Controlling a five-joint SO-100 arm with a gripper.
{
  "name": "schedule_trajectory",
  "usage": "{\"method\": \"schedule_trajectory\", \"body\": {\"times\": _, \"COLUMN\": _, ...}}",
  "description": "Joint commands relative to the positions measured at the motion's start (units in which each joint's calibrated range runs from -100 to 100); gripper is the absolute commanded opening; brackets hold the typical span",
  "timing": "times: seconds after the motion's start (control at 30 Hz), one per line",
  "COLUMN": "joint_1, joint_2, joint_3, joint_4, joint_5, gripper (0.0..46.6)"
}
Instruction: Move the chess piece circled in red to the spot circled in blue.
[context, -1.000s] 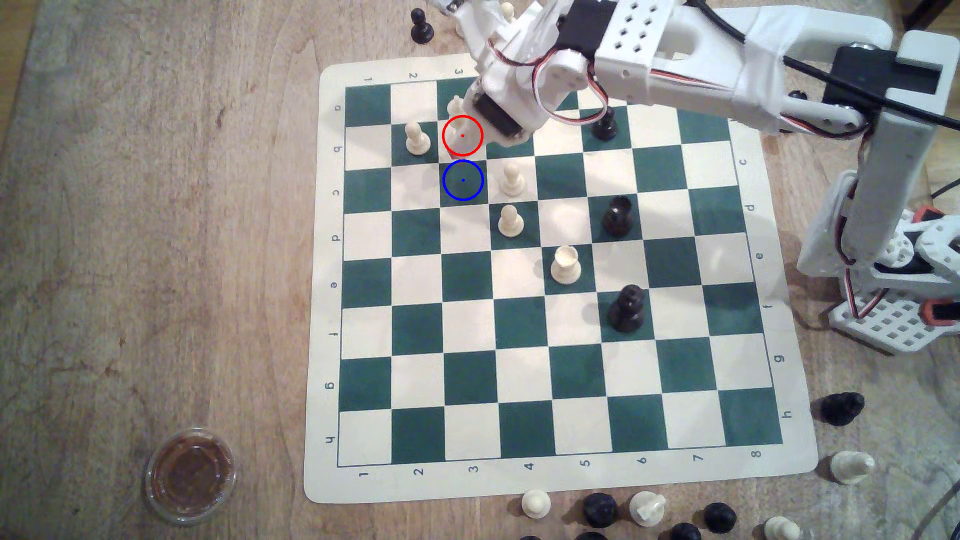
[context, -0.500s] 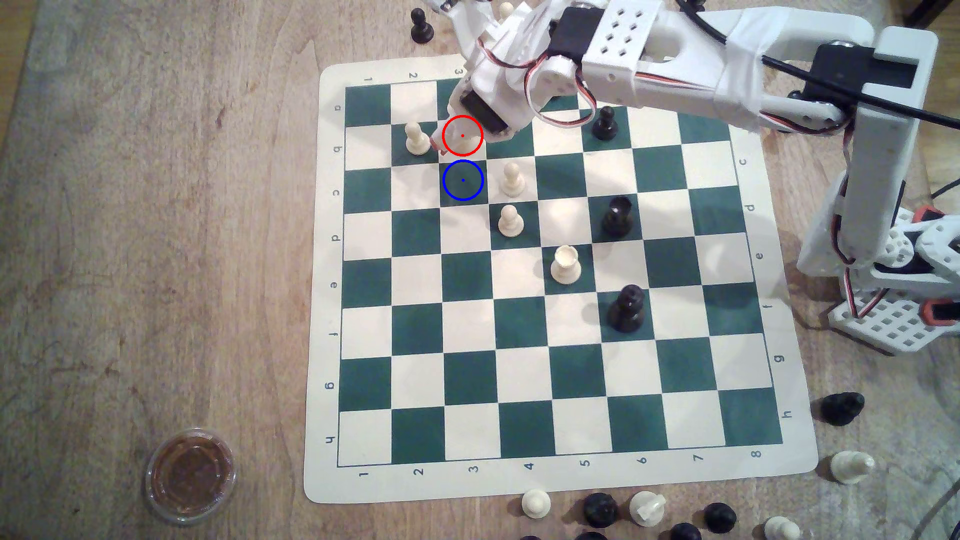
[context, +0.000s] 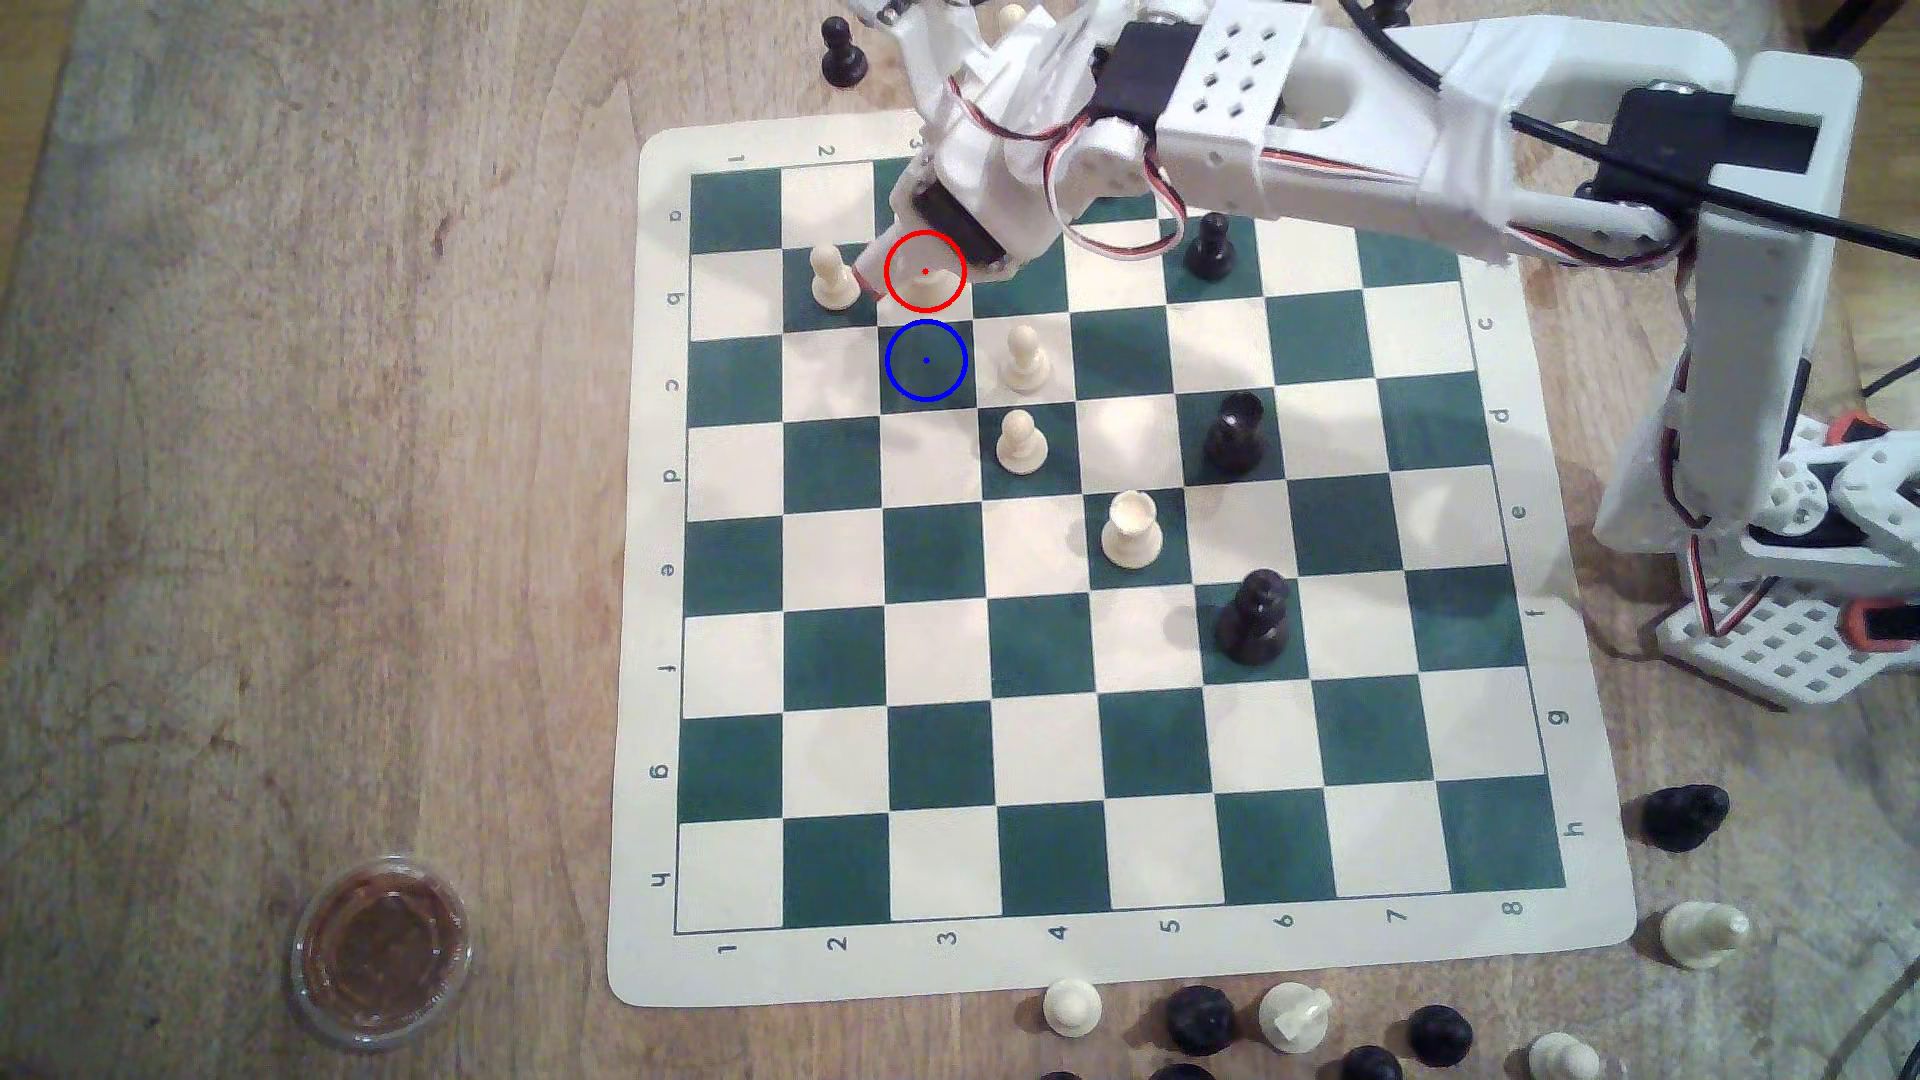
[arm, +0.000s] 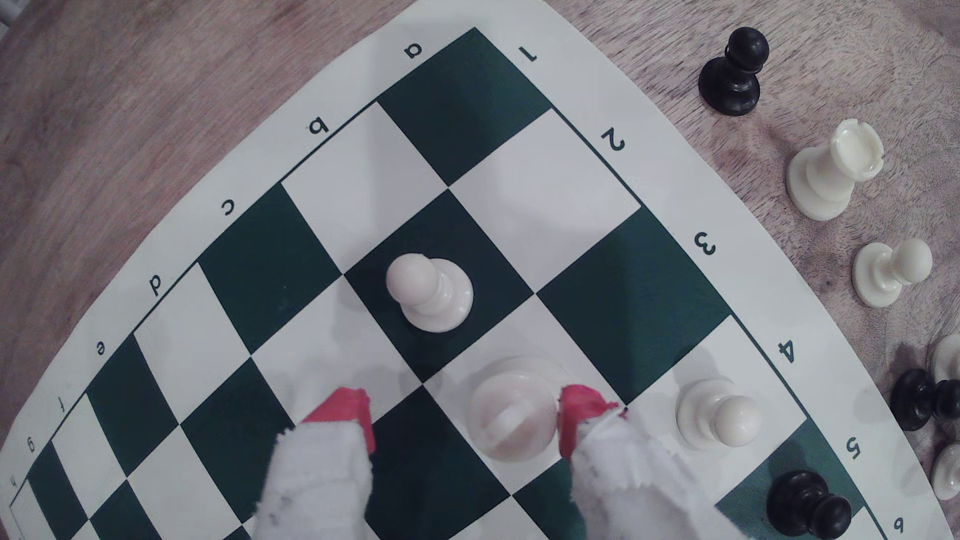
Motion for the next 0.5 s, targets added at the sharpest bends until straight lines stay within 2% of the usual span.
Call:
{"method": "schedule_trajectory", "body": {"times": 0.0, "joint_1": 0.37, "joint_2": -1.75, "joint_3": -1.75, "joint_4": -0.88, "joint_5": 0.00, "gripper": 18.8}}
{"method": "schedule_trajectory", "body": {"times": 0.17, "joint_1": 0.29, "joint_2": -2.01, "joint_3": -1.75, "joint_4": -1.37, "joint_5": 0.00, "gripper": 18.2}}
{"method": "schedule_trajectory", "body": {"times": 0.3, "joint_1": -0.57, "joint_2": -2.01, "joint_3": -1.48, "joint_4": -0.96, "joint_5": 0.15, "gripper": 9.2}}
{"method": "schedule_trajectory", "body": {"times": 0.47, "joint_1": -0.64, "joint_2": -1.84, "joint_3": -1.38, "joint_4": -0.63, "joint_5": 0.34, "gripper": 5.9}}
